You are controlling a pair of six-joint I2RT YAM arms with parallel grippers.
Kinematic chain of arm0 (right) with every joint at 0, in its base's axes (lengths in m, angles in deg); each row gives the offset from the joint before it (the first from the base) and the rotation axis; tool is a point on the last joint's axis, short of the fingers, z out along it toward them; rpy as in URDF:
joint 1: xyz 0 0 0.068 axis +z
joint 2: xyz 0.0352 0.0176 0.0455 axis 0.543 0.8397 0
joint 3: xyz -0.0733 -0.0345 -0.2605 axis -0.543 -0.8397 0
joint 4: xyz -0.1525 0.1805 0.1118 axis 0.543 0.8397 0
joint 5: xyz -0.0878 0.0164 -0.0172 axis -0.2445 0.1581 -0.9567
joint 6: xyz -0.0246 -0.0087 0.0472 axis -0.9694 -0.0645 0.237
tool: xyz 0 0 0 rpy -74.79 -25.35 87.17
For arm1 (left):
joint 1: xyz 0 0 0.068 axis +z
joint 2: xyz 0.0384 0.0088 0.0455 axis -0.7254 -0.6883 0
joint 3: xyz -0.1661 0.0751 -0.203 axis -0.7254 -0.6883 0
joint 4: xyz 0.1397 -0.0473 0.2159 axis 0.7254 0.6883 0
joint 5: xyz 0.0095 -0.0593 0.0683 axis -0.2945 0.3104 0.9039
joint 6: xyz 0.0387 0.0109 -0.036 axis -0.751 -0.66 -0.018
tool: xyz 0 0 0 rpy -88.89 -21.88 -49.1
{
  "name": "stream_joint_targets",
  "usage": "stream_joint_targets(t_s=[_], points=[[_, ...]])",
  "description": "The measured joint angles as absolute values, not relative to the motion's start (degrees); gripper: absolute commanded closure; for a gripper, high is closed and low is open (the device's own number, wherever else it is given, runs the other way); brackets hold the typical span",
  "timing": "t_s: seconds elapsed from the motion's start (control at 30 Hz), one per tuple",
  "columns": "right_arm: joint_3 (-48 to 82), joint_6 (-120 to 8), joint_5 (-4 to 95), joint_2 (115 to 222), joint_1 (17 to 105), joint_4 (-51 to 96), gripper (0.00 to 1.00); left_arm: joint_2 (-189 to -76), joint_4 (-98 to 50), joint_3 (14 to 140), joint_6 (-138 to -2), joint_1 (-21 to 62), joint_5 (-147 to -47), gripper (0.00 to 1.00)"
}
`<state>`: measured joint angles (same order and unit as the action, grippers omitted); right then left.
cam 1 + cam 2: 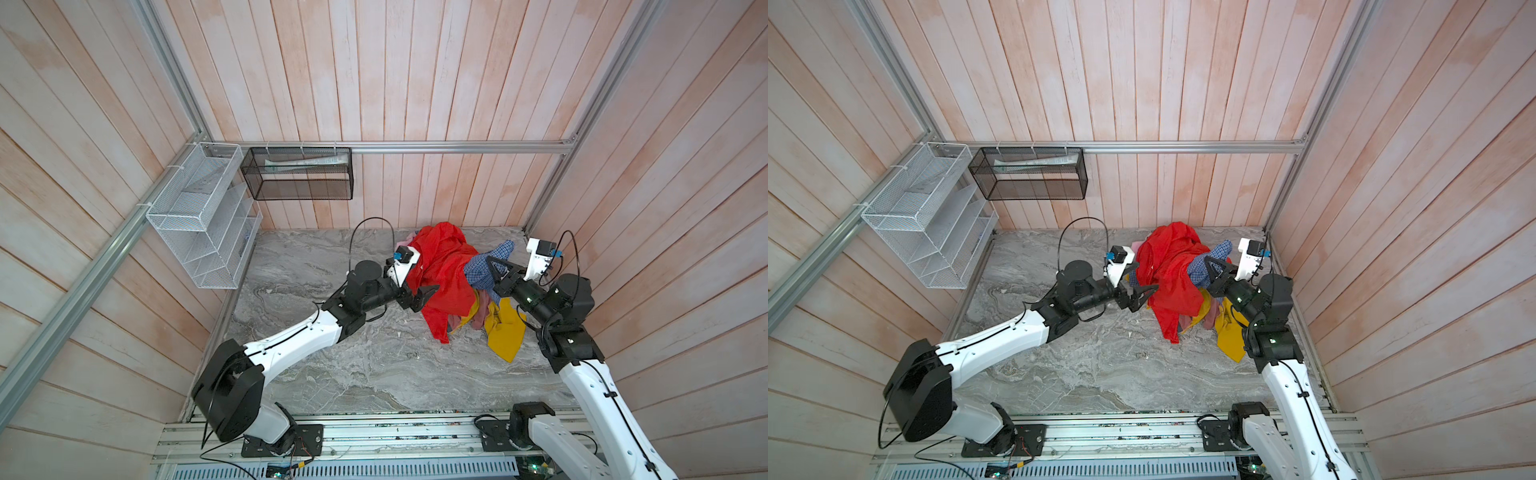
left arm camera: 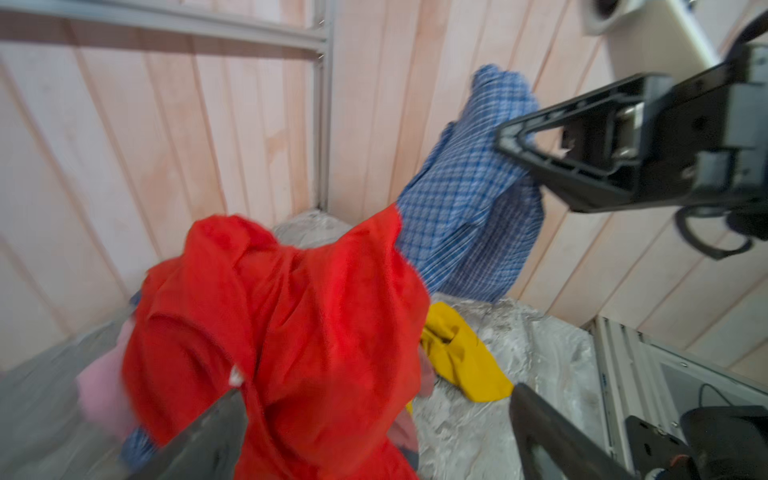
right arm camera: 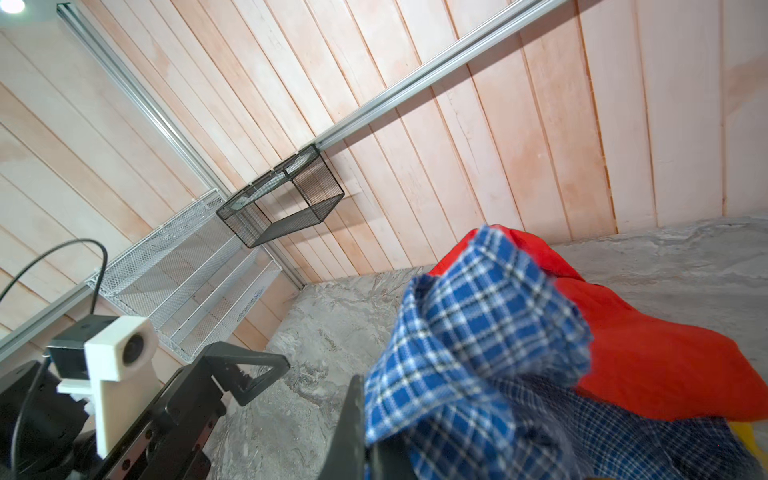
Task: Pick out a specific cloth from the pile
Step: 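Grasp the blue checked shirt with the right gripper while the left gripper reaches over, then grasp the blue checked shirt with the left gripper near the right gripper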
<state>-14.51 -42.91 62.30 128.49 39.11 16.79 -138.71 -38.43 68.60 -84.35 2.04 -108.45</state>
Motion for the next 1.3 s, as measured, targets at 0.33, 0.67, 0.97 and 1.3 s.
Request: stream_joint_targets(t_s=[0.33,0.67,0.97,1.3], points=[[-13.76,-45.05,65.10,128.78,39.50,18.23,1.00,-151.41,-38.63,79.42,-86.60,-1.44,-114.11,0.00],[-12.69,-46.27,67.96,129.23,39.50,19.10,1.00,-155.38,-39.28,86.54,-89.20,-3.36,-111.68,0.05],[-12.69,-47.19,67.96,129.19,39.50,19.56,1.00,-157.79,-40.22,90.67,-92.57,-4.89,-110.28,0.16],[-12.56,-47.21,67.96,129.52,39.50,19.58,1.00,-163.78,-38.52,96.79,-93.44,-5.07,-111.38,0.63]])
